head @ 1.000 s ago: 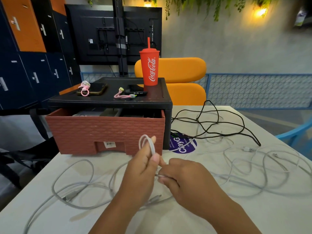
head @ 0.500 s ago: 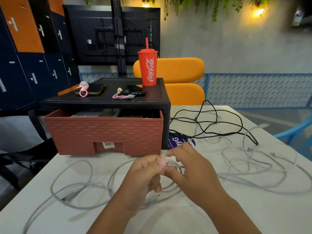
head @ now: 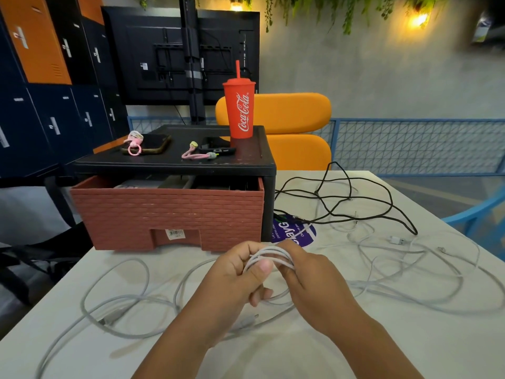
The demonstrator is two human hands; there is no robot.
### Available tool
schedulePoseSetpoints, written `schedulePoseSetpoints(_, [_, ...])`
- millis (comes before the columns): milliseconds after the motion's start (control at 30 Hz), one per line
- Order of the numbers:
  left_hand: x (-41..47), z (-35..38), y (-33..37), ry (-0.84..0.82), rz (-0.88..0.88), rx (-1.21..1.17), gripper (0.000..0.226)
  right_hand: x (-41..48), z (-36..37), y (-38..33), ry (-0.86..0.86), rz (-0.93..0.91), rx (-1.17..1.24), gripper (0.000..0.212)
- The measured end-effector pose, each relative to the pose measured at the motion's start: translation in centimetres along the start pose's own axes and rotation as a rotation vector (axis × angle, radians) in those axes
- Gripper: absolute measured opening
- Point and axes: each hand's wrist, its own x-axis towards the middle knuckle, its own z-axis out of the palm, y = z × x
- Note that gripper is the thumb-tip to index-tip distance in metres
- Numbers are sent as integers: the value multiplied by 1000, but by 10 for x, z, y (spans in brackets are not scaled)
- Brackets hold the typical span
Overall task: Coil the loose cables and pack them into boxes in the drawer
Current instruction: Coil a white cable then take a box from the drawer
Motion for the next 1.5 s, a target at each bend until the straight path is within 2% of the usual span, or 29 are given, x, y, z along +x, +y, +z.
schedulePoseSetpoints(67, [0,2,-1,45,-6,40,17,-1,1,0,13,1,-12,23])
schedulePoseSetpoints(133, [1,4,-1,87,-21,35,23,0,2,-2,47,9,-29,31])
schedulePoseSetpoints(233, [1,6,2,113,-58,-32,31,-1,6,-4,171,-87,-6,33])
schedulePoseSetpoints(300, [1,6,4,113,-106,-89,34,-1,10,-2,184,-105,20,31])
schedulePoseSetpoints(367, [0,6,4,93,-173,-140,35,0,14,3,204,-121,40,39])
schedulePoseSetpoints(467, [-1,3,6,38,-280,-255,34,2,15,4,246,-183,14,38])
schedulePoseSetpoints(700, [-1,-5,11,-114,-464,-544,31,-1,9,2,166,-162,85,50])
schedulePoseSetpoints(800, [1,-8,10,-103,-440,-673,34,-2,4,7,259,-134,36,36])
schedulePoseSetpoints(900, [4,-17,11,-54,-346,-794,23,2,-3,18,408,-96,-80,34])
schedulePoseSetpoints(1067, [5,-31,8,-26,-214,-933,39,6,-8,39,624,-1,-224,13])
schedulePoseSetpoints(1167, [5,-34,8,18,-171,-950,41,6,-9,48,694,66,-252,18])
schedulePoseSetpoints(1233, [5,-32,9,58,-152,-961,39,6,-9,50,668,127,-195,23])
schedulePoseSetpoints(1300, [6,-29,10,140,-135,-955,24,6,-9,50,591,142,-112,28])
schedulePoseSetpoints(1500, [7,-32,13,261,-20,-986,29,7,-1,40,319,-133,-144,37])
